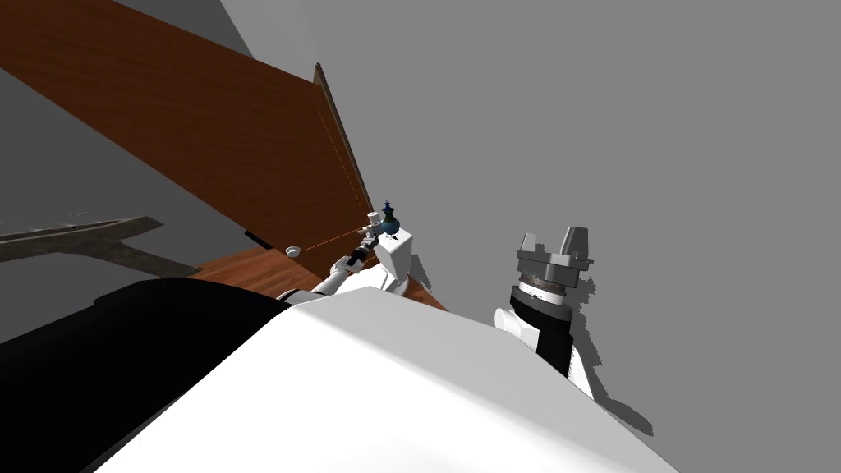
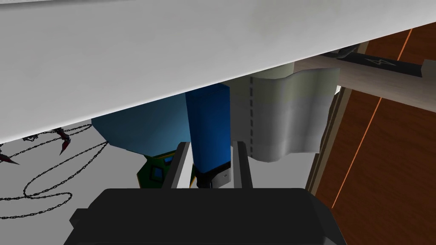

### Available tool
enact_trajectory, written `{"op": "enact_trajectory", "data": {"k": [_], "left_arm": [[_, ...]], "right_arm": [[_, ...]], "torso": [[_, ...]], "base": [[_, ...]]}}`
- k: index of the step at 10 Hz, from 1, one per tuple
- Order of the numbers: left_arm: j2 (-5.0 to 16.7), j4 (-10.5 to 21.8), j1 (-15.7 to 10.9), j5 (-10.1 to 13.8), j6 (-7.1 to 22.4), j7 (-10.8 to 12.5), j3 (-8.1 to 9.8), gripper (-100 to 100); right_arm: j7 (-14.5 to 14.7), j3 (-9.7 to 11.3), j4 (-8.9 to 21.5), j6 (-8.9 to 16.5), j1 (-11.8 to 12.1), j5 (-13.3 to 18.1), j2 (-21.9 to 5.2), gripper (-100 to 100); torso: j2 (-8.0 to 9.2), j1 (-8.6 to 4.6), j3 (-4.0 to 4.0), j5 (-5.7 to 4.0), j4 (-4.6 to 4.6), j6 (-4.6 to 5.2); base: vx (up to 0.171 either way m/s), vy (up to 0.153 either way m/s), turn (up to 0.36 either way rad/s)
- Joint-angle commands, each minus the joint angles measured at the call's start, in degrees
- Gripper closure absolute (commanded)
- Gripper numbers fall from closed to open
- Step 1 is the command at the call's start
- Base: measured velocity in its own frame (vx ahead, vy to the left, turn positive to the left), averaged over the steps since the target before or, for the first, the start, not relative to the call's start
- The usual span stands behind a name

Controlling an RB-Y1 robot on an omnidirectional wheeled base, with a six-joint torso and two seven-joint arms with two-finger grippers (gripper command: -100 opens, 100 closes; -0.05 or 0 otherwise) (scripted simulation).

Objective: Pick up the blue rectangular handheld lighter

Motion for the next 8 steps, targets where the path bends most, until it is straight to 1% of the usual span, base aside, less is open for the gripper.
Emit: {"op": "enact_trajectory", "data": {"k": [1, 2, 3, 4, 5, 6, 7, 8], "left_arm": [[-0.7, -2.9, 1.3, 0.0, 1.9, -0.3, -0.47, 100], [-0.7, -5.0, 1.3, 0.0, 1.9, -0.3, -0.47, 100], [-0.7, -5.1, 1.3, 0.0, 1.9, -0.3, -0.47, 100], [-2.2, -7.1, 3.2, -0.1, 4.1, -1.1, -1.17, 100], [-2.2, -8.8, 3.2, -0.1, 4.1, -1.1, -1.17, 100], [-2.2, -10.0, 3.2, -0.1, 4.1, -1.1, -1.17, 100], [-2.2, -10.1, 3.2, -0.1, 4.1, -1.1, -1.17, 100], [-3.7, -12.4, 5.0, -0.1, 6.4, -1.9, -1.87, 100]], "right_arm": [[0.0, 0.0, 0.0, 0.0, 0.0, 0.0, 0.0, 0], [0.0, 0.0, 0.0, 0.0, 0.0, 0.0, 0.0, 0], [0.0, 0.0, 0.0, 0.0, 0.0, 0.0, 0.0, 0], [0.0, 0.0, 0.0, 0.0, 0.0, 0.0, 0.0, 0], [0.0, 0.0, 0.0, 0.0, 0.0, 0.0, 0.0, 0], [0.0, 0.0, 0.0, 0.0, 0.0, 0.0, 0.0, 0], [0.0, 0.0, 0.0, 0.0, 0.0, 0.0, 0.0, 0], [0.0, 0.0, 0.0, 0.0, 0.0, 0.0, 0.0, 0]], "torso": [[0.0, 0.0, 0.0, 0.0, 0.0, 0.0], [0.01, 0.05, -0.02, 0.05, -0.04, -0.01], [0.04, -0.02, 0.01, 0.03, 0.0, 0.08], [0.1, -0.07, 0.04, 0.03, -0.01, 0.06], [0.07, 0.07, 0.0, 0.09, -0.06, -0.07], [0.03, 0.1, -0.01, 0.08, -0.03, 0.0], [0.05, 0.03, 0.01, 0.06, -0.01, 0.08], [0.09, -0.02, 0.04, 0.04, 0.0, 0.08]], "base": [[0.04, 0.035, 0.08], [0.01, 0.011, 0.016], [0.001, -0.001, -0.02], [0.028, 0.03, 0.162], [0.031, 0.027, 0.117], [0.016, 0.015, 0.002], [0.006, 0.008, -0.024], [0.038, 0.038, 0.154]]}}
